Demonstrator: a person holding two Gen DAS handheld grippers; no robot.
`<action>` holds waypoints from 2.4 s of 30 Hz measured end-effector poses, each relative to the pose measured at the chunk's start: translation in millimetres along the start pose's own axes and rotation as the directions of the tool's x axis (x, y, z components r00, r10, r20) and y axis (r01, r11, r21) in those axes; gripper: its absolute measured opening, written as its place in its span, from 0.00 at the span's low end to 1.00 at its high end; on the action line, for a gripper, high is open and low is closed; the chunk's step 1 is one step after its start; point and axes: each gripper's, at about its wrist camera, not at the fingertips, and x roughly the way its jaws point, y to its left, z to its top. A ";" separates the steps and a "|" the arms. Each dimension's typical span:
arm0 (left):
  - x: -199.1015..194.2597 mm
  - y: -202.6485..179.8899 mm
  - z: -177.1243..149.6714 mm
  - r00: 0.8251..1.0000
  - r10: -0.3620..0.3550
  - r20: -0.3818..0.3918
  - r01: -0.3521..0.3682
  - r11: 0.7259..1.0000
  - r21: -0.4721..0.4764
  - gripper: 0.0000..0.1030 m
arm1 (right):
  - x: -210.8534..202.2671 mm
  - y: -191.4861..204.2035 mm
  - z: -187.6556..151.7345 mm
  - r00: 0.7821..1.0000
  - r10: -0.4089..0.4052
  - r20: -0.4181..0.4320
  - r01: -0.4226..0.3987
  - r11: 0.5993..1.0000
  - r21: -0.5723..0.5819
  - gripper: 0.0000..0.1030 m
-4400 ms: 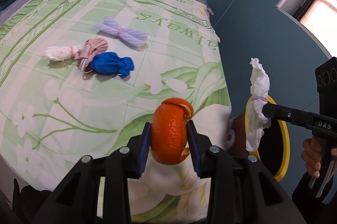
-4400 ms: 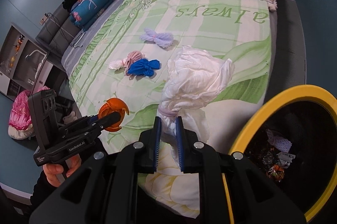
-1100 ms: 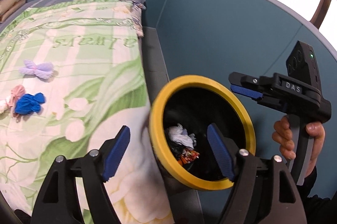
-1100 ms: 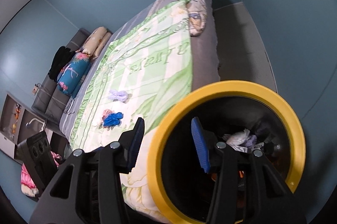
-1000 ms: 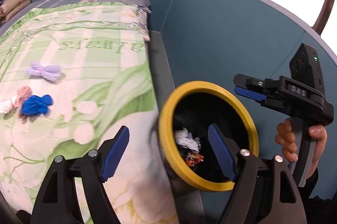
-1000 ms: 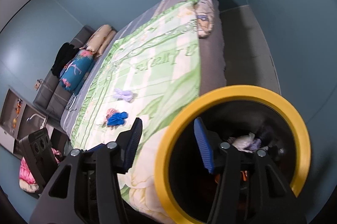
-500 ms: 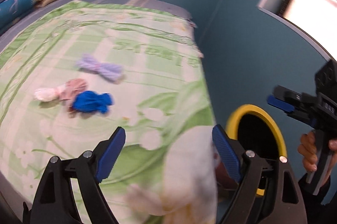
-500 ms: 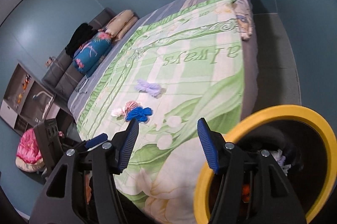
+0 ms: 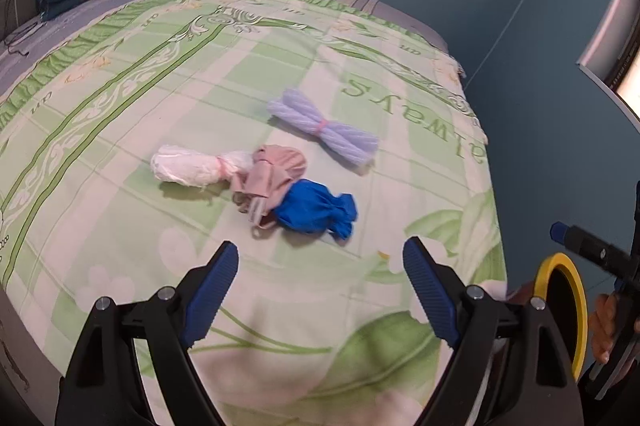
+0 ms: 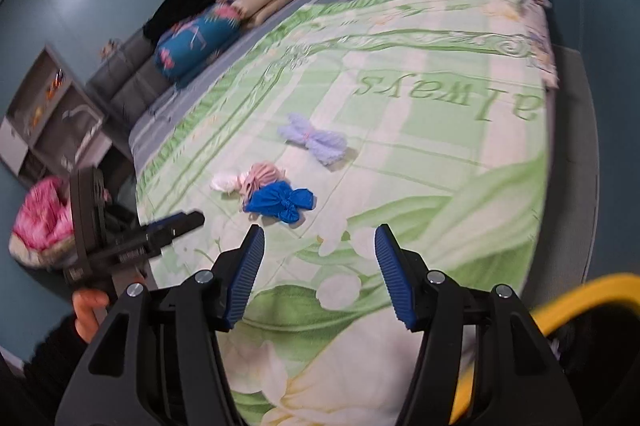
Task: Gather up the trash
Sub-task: 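Move both tools back over the pink, blue and white items on the bed, then grasp the pink cloth with the left gripper while the right grasps the blue bag, then lift the pink cloth, white tissue and blue bag and carry them over the bin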
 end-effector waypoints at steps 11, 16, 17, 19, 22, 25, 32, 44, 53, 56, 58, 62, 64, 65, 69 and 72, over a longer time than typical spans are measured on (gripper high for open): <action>59.9 37.0 32.3 0.997 0.026 -0.066 -0.029 0.998 -0.056 0.79 | 90.4 32.0 13.3 0.987 0.068 -0.146 -0.093 0.981 -0.172 0.54; 85.6 39.4 45.3 0.996 0.022 -0.088 -0.027 0.998 -0.060 0.79 | 121.0 40.8 13.0 0.977 0.066 -0.202 -0.109 0.972 -0.209 0.54; 91.3 38.7 47.2 0.995 0.026 -0.093 -0.031 0.998 -0.054 0.79 | 126.9 43.1 13.0 0.975 0.070 -0.210 -0.116 0.970 -0.215 0.54; 100.8 37.6 49.7 0.994 0.034 -0.104 -0.039 0.998 -0.050 0.79 | 136.4 45.0 12.8 0.972 0.074 -0.222 -0.125 0.967 -0.221 0.54; 114.2 36.2 52.3 0.992 0.032 -0.125 -0.038 0.998 -0.047 0.78 | 151.6 46.7 12.7 0.967 0.070 -0.243 -0.127 0.965 -0.229 0.54; 124.1 34.0 53.3 0.990 0.031 -0.137 -0.036 0.999 -0.036 0.77 | 164.0 48.9 14.0 0.964 0.075 -0.255 -0.138 0.961 -0.241 0.53; 140.3 40.6 56.9 0.986 0.044 -0.158 -0.051 0.998 -0.038 0.45 | 184.5 51.2 19.6 0.965 0.037 -0.258 -0.112 0.954 -0.280 0.53; 139.8 53.8 58.8 0.990 -0.016 -0.144 0.009 0.999 -0.048 0.31 | 232.6 77.5 14.5 0.949 -0.044 -0.313 -0.091 0.911 -0.403 0.52; 129.0 60.6 57.1 0.991 -0.047 -0.128 0.038 0.996 -0.076 0.31 | 238.0 72.4 14.5 0.939 -0.070 -0.336 -0.060 0.931 -0.360 0.15; 118.2 59.7 58.2 0.992 -0.062 -0.111 0.053 0.995 -0.083 0.31 | 226.8 71.6 15.4 0.940 -0.042 -0.339 -0.075 0.943 -0.323 0.14; 107.3 58.2 58.4 0.993 -0.074 -0.096 0.067 0.995 -0.080 0.31 | 216.4 71.6 15.3 0.941 -0.033 -0.336 -0.078 0.948 -0.309 0.14; 85.0 53.9 59.2 0.994 -0.085 -0.069 0.080 0.995 -0.066 0.31 | 194.3 72.5 12.5 0.946 -0.037 -0.322 -0.065 0.951 -0.301 0.14; 71.4 52.5 59.6 0.994 -0.092 -0.051 0.088 0.994 -0.065 0.31 | 180.9 73.2 10.3 0.950 -0.039 -0.308 -0.057 0.954 -0.296 0.14; 63.8 51.3 59.3 0.994 -0.096 -0.043 0.093 0.994 -0.063 0.31 | 175.2 73.0 9.4 0.953 -0.037 -0.302 -0.056 0.954 -0.295 0.14; 40.1 45.2 56.2 0.995 -0.098 -0.019 0.097 0.994 -0.044 0.31 | 146.1 72.1 5.7 0.964 -0.026 -0.266 -0.051 0.959 -0.279 0.13; 22.1 38.5 54.1 0.995 -0.103 0.000 0.103 0.994 -0.029 0.31 | 124.4 72.1 3.6 0.972 -0.024 -0.233 -0.042 0.961 -0.273 0.14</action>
